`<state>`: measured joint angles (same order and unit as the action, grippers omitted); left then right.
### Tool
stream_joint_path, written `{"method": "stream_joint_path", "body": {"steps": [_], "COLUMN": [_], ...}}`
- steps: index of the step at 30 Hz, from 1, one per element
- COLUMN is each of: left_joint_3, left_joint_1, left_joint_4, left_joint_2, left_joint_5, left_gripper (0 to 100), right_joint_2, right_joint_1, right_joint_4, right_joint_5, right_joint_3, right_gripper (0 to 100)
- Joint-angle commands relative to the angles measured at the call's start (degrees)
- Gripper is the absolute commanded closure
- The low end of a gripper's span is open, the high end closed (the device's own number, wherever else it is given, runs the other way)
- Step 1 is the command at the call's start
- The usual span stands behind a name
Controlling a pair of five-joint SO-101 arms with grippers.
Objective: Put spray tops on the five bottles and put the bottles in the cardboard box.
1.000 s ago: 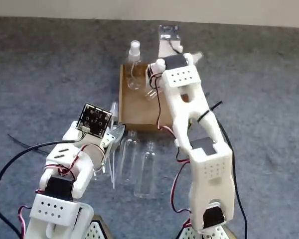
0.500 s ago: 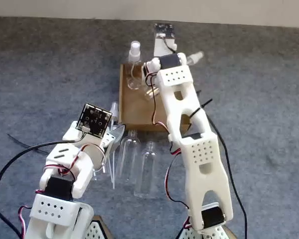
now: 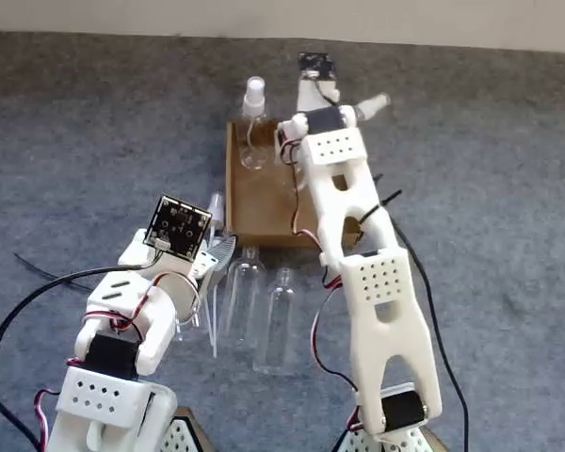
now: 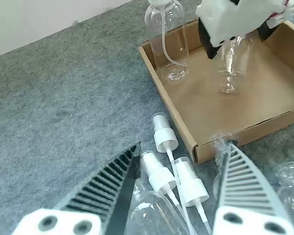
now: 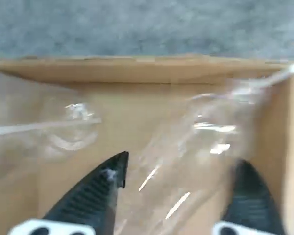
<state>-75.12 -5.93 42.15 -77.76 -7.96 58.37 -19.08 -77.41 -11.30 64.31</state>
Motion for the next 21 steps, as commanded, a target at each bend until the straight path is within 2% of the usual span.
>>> {"method": "stream_joint_path", "body": {"steps": [1,7,21], "left_joint_3": [0.2,0.2,0.1], "left_joint_1": [0.6,0.6,0.6], "left_joint_4": [-1.4,-1.5,-1.6], "left_joint_2": [-0.5,-0.2,0.0], "left_joint_5": [0.3,0.3,0.3], "left_gripper": [76,76,76], "right_joint_2": [-1.3,-2.9,-17.1], "right_joint_1": [2.8,5.2,14.1], "right_joint_4": [-0.4,-0.5,-13.9], "right_joint_5": [0.0,-0.4,0.0], "right_joint_3": [3.1,3.3,3.2], "right_gripper": [89.7,90.3,90.4]}}
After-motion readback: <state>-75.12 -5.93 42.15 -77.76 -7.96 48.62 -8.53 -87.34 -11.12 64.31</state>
